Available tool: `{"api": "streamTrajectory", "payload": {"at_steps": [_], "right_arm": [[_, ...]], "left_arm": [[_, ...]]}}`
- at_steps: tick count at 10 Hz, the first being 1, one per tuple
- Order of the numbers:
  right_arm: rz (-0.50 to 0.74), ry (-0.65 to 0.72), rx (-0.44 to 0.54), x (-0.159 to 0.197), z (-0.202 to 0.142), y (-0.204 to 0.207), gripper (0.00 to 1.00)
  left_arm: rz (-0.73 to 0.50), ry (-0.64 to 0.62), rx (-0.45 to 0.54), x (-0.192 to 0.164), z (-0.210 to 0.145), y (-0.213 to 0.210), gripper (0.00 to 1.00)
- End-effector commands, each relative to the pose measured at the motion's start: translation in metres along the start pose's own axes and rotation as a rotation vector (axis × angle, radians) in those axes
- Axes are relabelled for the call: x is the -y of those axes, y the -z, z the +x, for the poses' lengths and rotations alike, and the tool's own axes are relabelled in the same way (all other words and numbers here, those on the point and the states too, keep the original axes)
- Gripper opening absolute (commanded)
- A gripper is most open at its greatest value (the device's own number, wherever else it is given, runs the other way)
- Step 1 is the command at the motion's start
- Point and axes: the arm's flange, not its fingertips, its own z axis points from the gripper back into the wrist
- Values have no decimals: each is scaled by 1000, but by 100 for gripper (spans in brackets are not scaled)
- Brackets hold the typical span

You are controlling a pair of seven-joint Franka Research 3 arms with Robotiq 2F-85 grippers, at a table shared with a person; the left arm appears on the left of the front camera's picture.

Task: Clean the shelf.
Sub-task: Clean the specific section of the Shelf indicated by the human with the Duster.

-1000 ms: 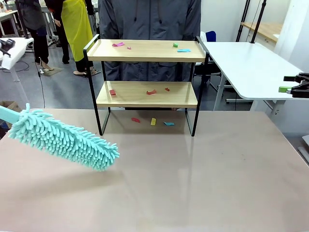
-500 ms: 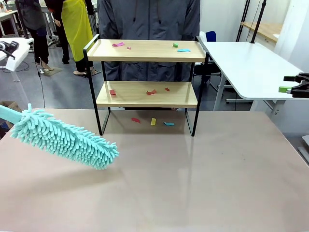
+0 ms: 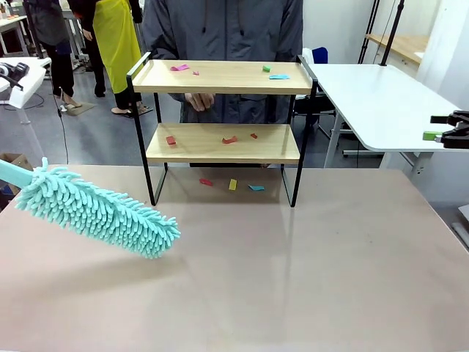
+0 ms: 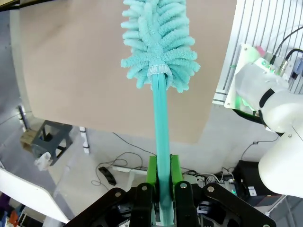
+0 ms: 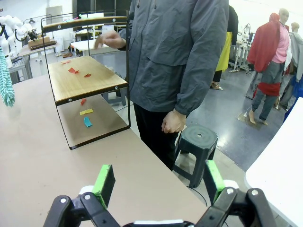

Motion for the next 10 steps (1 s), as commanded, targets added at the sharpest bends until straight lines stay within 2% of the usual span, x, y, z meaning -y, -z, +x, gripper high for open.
{"api": "streamTrajectory", "payload": {"at_steps": [1,10], "right_arm": [[-12,8,-15,1,5,1,100],[-12,8,-15,1,5,1,100]], "left_arm": [[-7,14,14,3,-3,-3,13],[-7,14,14,3,-3,-3,13]]}}
